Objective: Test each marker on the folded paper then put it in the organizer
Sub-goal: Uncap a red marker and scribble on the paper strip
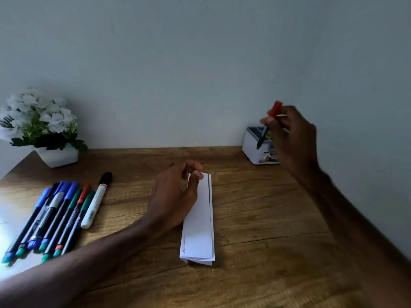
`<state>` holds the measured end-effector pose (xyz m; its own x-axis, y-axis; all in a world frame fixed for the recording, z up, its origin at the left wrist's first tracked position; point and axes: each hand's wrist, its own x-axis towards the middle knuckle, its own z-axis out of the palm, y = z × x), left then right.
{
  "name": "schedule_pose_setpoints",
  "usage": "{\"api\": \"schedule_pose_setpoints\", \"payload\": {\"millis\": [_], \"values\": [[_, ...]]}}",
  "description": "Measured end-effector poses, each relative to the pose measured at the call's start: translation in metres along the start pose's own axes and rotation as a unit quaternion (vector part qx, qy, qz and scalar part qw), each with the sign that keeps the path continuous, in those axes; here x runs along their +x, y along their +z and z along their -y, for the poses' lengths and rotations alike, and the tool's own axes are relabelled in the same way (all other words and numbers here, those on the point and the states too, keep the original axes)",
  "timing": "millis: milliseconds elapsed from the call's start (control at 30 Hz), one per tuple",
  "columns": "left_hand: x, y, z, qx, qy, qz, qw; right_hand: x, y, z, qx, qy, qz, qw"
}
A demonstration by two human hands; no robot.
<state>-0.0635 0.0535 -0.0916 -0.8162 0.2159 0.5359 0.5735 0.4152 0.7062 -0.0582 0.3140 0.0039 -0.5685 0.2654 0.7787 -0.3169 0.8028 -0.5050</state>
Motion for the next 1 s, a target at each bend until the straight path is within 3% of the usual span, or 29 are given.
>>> {"api": "schedule_pose_setpoints", "payload": {"millis": [167, 433, 600, 733, 833, 900, 1000], "values": [[0.002, 0.002, 0.002, 0.009, -0.005, 0.007, 1.000, 0.034, -0.001, -0.028, -0.023, -0.007, -0.045, 0.999], [0.002, 0.004, 0.003, 0.015, 0.001, 0.023, 1.000, 0.018, 0.023, -0.064, -0.083, 0.066, 0.067, 0.992], [0.002, 0.004, 0.003, 0.012, 0.002, 0.024, 1.000, 0.003, 0.025, -0.058, -0.064, 0.087, 0.064, 0.992], [0.001, 0.003, 0.001, 0.010, 0.012, 0.026, 1.000, -0.005, 0.019, -0.038, -0.054, 0.059, -0.003, 0.997], [-0.001, 0.001, -0.001, 0.016, 0.032, 0.031, 0.999, -0.019, 0.018, -0.013, -0.052, -0.015, -0.042, 0.998], [-0.002, 0.000, -0.004, 0.021, 0.037, 0.032, 0.999, -0.035, 0.022, 0.008, -0.034, -0.058, -0.026, 0.997], [-0.004, -0.005, -0.010, 0.045, 0.054, 0.018, 0.997, -0.064, 0.035, 0.037, -0.014, -0.087, 0.060, 0.994]]}}
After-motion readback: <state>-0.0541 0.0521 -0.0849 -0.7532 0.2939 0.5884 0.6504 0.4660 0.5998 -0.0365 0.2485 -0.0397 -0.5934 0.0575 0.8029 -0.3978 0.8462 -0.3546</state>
